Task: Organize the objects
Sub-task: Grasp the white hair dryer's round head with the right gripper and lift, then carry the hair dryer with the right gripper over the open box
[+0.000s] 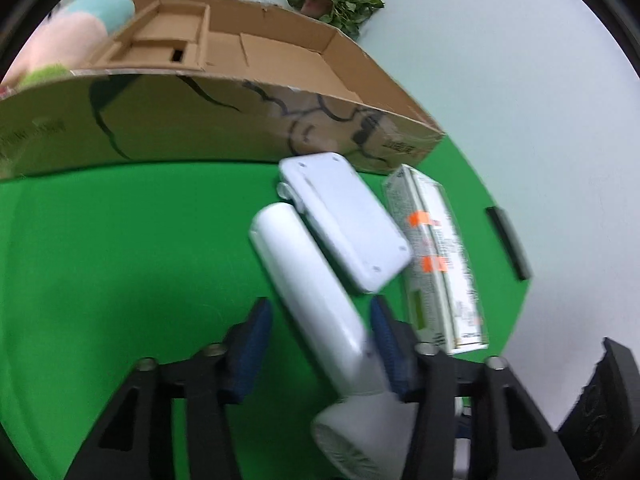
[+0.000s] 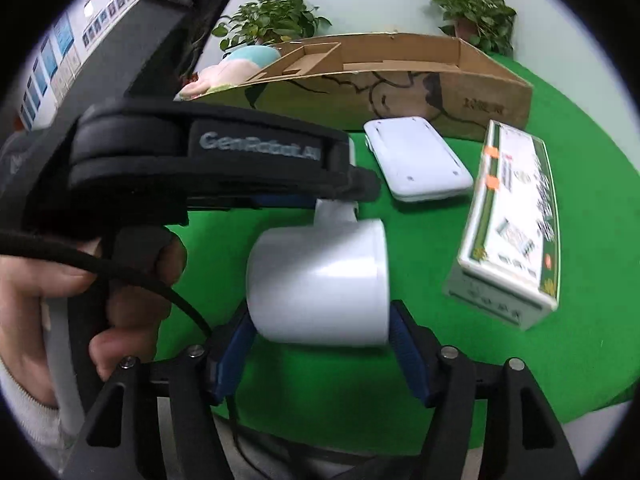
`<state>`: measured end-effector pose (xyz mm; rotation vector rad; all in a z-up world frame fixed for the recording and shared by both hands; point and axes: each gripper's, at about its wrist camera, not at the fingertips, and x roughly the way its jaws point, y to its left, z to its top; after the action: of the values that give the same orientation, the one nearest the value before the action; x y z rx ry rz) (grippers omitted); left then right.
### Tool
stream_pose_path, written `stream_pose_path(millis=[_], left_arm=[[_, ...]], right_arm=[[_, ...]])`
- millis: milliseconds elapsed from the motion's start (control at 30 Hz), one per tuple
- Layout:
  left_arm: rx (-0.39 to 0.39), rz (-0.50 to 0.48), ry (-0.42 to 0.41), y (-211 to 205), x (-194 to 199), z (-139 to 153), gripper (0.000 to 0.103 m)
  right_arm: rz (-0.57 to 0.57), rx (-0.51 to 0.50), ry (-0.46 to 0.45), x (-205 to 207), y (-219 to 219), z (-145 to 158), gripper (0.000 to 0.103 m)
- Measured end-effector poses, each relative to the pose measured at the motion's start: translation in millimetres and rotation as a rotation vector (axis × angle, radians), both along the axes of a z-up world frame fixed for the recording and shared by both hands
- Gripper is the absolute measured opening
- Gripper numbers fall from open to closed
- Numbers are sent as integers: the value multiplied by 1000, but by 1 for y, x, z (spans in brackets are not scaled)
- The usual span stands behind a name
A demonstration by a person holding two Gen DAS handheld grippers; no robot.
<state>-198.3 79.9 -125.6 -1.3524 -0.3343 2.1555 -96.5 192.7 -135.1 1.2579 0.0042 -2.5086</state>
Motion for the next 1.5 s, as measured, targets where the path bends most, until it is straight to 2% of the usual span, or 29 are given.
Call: stream_pose_path(millis=[233, 367, 400, 433, 467, 533, 633, 767, 800, 867, 900, 933, 1067, 1133, 1200, 1267, 1300, 1333, 1433, 1500], left_arm=[[8, -17, 2, -5, -1, 6, 36], [18, -41, 42, -10, 7, 27, 30], [17, -47, 57, -9, 9, 33, 23], [16, -53, 80, -9, 11, 42, 1], [26, -66, 108, -9, 13, 54, 0], [55, -91, 153, -8, 15, 73, 0], [48, -103, 174, -3, 9, 83, 0], [38, -63, 144, 0, -6, 78, 1], [40, -48, 134, -2, -10, 74, 5], [39, -8, 87, -11, -18, 63, 30], [47, 5, 69, -15, -19, 57, 50], [62, 16, 45, -19, -20, 49, 60], [43, -8, -80, -14, -28, 14, 61], [23, -17, -115, -8, -33, 2, 61], [5, -15, -84, -5, -30, 2, 60], [-34, -17, -58, -1, -28, 3, 53], [-62, -14, -49, 0, -28, 4, 43], [-68, -18, -43, -2, -26, 1, 43], [-49, -12, -51, -5, -29, 2, 39], [-29, 1, -28, -8, -28, 12, 37]], right_arm=[[1, 17, 37, -2, -11, 7, 60], [-39, -25, 67, 7, -5, 12, 59], [-51, -19, 85, 9, -4, 15, 58], [-74, -5, 108, 9, -1, 21, 57], [-96, -3, 130, 7, 3, 27, 55], [-120, -44, 166, -1, 15, 44, 54], [-104, -25, 198, -11, 12, 55, 54], [-108, -63, 132, -22, 16, 46, 54], [-111, -79, 108, -21, 18, 41, 53], [-111, -94, 67, -12, 21, 30, 54], [-110, -100, 54, -6, 22, 25, 54], [-106, -105, 42, -2, 21, 22, 54], [-81, -106, -16, 12, 14, 9, 54], [-66, -81, -9, 19, 6, 8, 54], [-59, -73, -10, 22, 0, 10, 54], [-65, -60, -6, 22, -3, 10, 54], [-68, -50, -6, 23, -4, 11, 54], [-67, -46, -7, 22, -5, 11, 54], [-65, -21, 3, 20, -8, 11, 54], [-67, -15, 22, 20, -9, 12, 54]])
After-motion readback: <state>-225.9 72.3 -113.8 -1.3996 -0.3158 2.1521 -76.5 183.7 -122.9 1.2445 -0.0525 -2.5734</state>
